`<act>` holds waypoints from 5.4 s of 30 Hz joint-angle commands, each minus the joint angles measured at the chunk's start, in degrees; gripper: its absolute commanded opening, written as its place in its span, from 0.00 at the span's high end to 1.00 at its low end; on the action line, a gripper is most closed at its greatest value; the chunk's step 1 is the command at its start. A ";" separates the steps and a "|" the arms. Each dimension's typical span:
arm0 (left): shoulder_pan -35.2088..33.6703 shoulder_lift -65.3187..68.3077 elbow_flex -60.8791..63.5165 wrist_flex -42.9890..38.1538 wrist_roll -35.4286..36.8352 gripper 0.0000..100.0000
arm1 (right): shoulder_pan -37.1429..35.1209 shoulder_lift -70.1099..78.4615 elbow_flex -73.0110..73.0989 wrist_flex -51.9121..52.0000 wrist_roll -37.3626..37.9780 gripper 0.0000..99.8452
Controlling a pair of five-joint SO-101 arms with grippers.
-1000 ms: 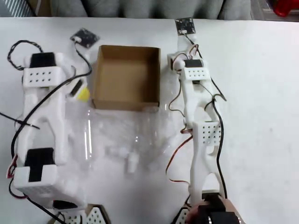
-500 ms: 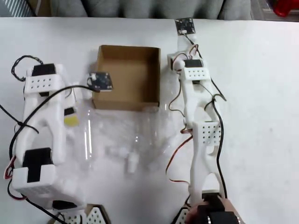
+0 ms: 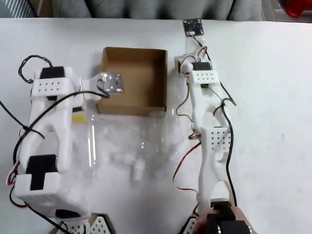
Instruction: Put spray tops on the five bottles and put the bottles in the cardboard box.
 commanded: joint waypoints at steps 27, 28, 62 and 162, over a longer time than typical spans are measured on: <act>-2.42 18.33 -7.91 -3.34 10.46 0.87 | -0.66 -1.36 -2.64 -0.66 7.03 0.99; -2.95 18.24 -8.00 -1.05 10.46 0.88 | -0.66 -1.36 -2.64 -0.75 7.12 0.99; -20.18 12.70 -8.00 -5.54 66.81 0.90 | -0.75 -1.36 -2.64 -0.48 7.38 0.99; -14.37 25.27 -33.76 9.67 74.64 0.98 | -1.01 -0.40 -3.25 0.84 7.47 0.99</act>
